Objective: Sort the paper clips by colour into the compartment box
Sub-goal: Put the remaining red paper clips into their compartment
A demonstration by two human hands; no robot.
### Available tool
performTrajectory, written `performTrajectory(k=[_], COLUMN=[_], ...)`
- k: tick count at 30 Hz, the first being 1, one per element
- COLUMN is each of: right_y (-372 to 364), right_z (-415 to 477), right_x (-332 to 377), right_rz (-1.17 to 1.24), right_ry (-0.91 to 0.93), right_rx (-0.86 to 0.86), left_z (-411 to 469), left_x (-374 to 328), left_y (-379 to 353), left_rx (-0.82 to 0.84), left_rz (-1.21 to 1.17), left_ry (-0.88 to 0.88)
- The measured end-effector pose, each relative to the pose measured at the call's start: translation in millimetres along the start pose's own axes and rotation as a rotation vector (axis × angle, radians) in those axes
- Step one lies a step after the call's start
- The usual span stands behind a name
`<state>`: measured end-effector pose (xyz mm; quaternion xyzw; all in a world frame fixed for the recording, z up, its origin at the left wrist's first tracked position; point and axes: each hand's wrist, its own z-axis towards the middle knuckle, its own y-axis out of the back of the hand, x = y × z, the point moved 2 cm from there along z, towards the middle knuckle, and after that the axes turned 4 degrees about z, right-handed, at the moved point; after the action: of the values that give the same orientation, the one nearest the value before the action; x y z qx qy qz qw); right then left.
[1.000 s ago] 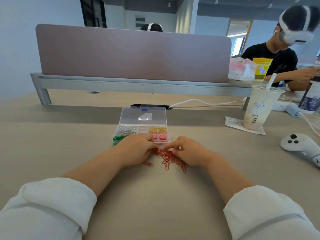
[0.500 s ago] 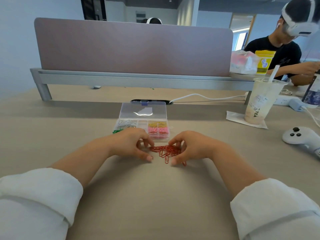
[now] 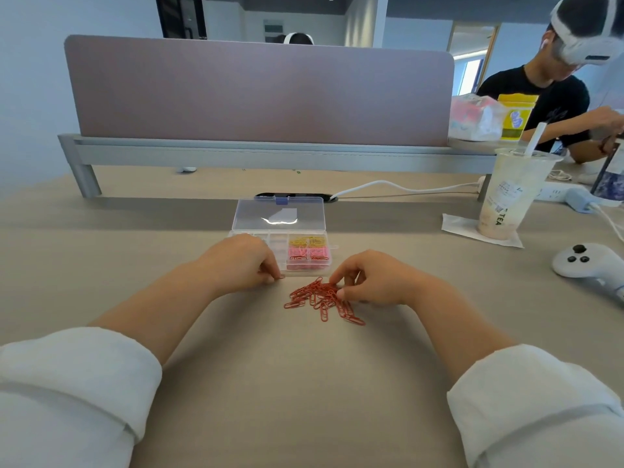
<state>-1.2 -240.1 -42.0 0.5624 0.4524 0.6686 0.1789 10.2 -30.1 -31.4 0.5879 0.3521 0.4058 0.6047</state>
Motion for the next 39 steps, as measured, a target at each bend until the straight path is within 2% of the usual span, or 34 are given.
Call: performTrajectory(k=[3, 5, 9, 11, 14, 16, 19, 21, 32, 36, 39], right_y=[1.2, 4.2, 11.0, 8.7, 0.9, -4.7, -10.9, -13.0, -15.7, -14.0, -10.7], right_z=[-1.0, -3.9, -9.0, -7.0, -1.1, 3.4, 8.4, 10.6, 14.6, 14.7, 16.2], right_x=[0.7, -0.5, -1.8, 0.4, 3.7, 6.4, 9.2, 9.6, 10.6, 6.5, 2.0], right_rz=[0.048, 0.084, -0.037, -0.057, 0.01, -0.029, -0.047, -0.053, -0.157, -0.106, 0.029], right_ry=[0.017, 0.01, -0.048, -0.038, 0.008, 0.062, 0.107, 0.118, 0.192, 0.205, 0.191], right_rx=[0.035, 0.091, 0.212, 0.21, 0.112, 0.034, -0.018, -0.034, -0.184, -0.22, -0.334], left_z=[-1.8, -5.0, -8.0, -5.9, -2.4, -1.1, -2.0, -1.6, 2.1, 2.2, 1.5], left_x=[-6.7, -8.3, -13.1, -18.5, -25.7, -28.1, -28.7, -29.7, -23.0, -16.1, -12.2], left_y=[1.8, 5.0, 5.5, 3.2, -2.0, -4.3, -4.8, -6.0, -7.5, -8.3, -10.5], left_rx=[0.03, 0.063, 0.209, 0.193, 0.117, 0.085, 0.115, 0.132, -0.042, -0.052, -0.087], left_rz=[-0.153, -0.245, -0.218, -0.251, -0.342, -0.425, -0.514, -0.471, -0.252, -0.24, -0.302], left_ry=[-0.067, -0.047, 0.003, 0.001, -0.023, -0.031, 0.004, 0.022, 0.013, -0.027, -0.017])
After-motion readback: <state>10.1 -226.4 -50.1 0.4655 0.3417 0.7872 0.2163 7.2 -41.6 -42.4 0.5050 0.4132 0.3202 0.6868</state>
